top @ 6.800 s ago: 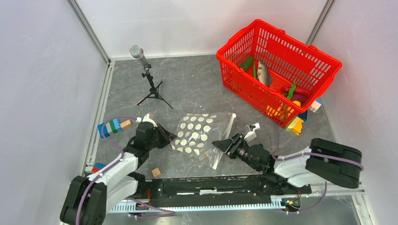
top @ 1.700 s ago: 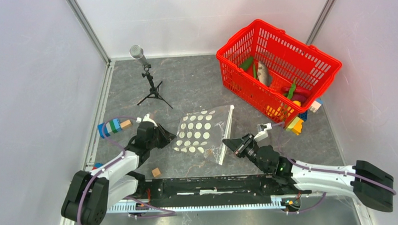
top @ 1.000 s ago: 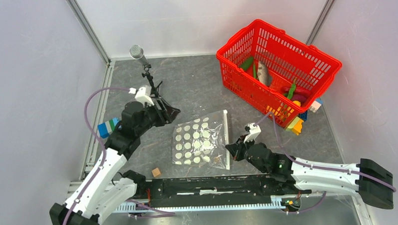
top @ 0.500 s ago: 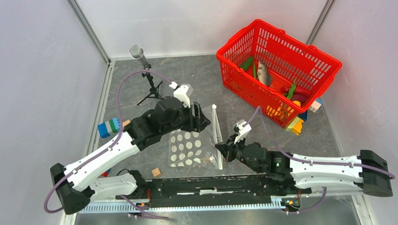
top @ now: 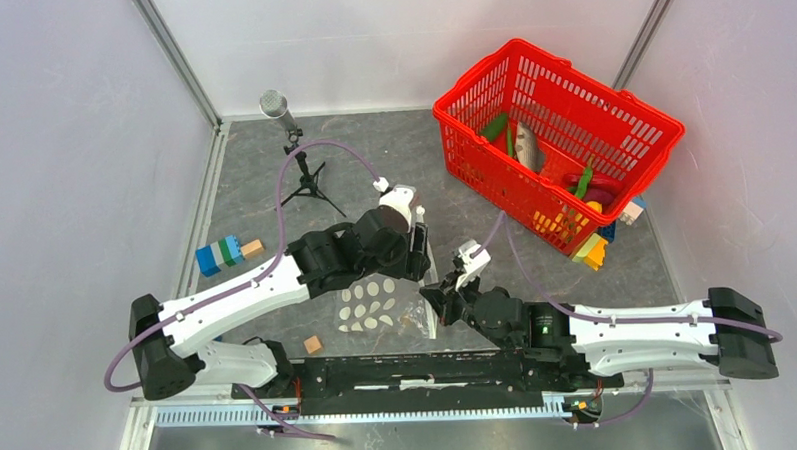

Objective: Place the food in the zip-top bag and seal the zipper
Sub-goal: Open the zipper of the food storage bag.

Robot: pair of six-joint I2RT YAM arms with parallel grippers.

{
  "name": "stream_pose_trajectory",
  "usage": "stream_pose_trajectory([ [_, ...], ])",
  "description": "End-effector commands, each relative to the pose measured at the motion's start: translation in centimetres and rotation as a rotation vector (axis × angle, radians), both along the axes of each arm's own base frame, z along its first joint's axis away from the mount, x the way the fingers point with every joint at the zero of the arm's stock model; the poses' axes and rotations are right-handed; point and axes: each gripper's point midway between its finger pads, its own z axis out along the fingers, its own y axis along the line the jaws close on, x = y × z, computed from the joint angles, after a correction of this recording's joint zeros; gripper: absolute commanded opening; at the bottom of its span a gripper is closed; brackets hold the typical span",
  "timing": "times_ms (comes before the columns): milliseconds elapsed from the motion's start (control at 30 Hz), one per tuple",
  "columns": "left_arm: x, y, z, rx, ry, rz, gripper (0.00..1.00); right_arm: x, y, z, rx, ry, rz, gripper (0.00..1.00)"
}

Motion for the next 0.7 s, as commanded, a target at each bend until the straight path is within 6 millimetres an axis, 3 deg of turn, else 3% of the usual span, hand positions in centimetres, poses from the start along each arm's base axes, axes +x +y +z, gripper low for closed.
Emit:
stream_pose_trajectory([
  [0,0.9,-0.5,1.4,-0.016,-0.024,0.063,0.70,0.2,1.0,2.7,0.046,-0.045,-0.009,0.00],
  [200,1.2,0.3,0.2,0.064,-0.037,0.068,0.67,-0.2,1.6,3.0,0.039,-0.058,-0.006,0.00],
  [400,1.2,1.4,-0.5,0.104,-0.048,0.078,0.56,-0.4,1.8,3.2,0.023,-0.072,-0.011,0.00],
  [667,1.1,0.8,-0.4,0.117,-0.044,0.040,0.59,-0.6,2.4,3.6,0.014,-0.091,0.007,0.00],
])
